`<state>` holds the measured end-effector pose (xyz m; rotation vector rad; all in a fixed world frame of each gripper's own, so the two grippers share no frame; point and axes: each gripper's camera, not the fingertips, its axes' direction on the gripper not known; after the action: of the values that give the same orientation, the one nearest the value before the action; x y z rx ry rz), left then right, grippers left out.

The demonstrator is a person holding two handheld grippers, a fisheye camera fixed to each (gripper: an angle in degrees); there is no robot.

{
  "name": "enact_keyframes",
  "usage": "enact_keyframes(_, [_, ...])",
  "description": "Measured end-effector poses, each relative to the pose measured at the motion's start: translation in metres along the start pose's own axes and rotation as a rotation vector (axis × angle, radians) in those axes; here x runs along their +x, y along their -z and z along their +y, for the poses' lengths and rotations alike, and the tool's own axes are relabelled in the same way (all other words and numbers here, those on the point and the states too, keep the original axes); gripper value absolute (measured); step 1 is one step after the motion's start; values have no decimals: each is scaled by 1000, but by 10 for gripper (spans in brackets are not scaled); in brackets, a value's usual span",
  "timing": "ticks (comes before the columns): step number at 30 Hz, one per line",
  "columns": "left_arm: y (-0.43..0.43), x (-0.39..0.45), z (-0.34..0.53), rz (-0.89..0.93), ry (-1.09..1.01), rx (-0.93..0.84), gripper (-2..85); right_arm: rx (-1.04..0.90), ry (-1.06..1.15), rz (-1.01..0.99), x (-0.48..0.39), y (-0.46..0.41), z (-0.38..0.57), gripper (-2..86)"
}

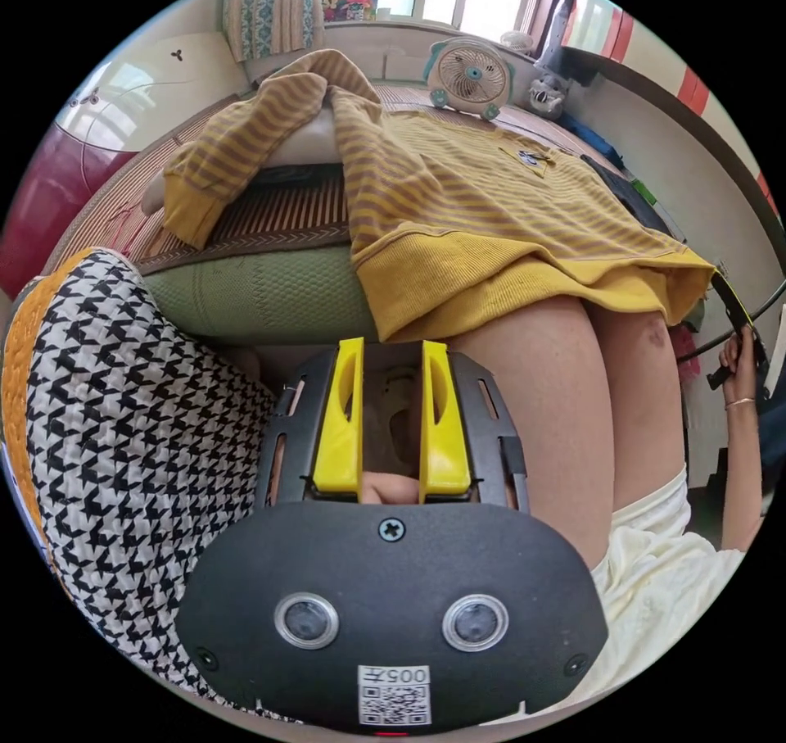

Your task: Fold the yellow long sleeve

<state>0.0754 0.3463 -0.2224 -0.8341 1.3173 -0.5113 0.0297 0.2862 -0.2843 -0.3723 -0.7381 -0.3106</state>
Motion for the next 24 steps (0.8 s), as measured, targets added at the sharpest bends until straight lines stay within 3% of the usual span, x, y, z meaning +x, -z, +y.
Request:
enact_keyframes(10, [-54,-3,2,75,38,35,95,-9,22,37,-7,9,10,-16])
enact_keyframes(14, [-63,15,3,-70,-1,12,47,-18,19,42,-5,11,10,-16])
enact_keyframes(17, [-20,19,8,-187,-21,181,21,-16,22,48,-3,12,5,-16])
enact_keyframes(24, [108,14,-1,-228,-81,437,8,66,54,53,9,26,-34,-16])
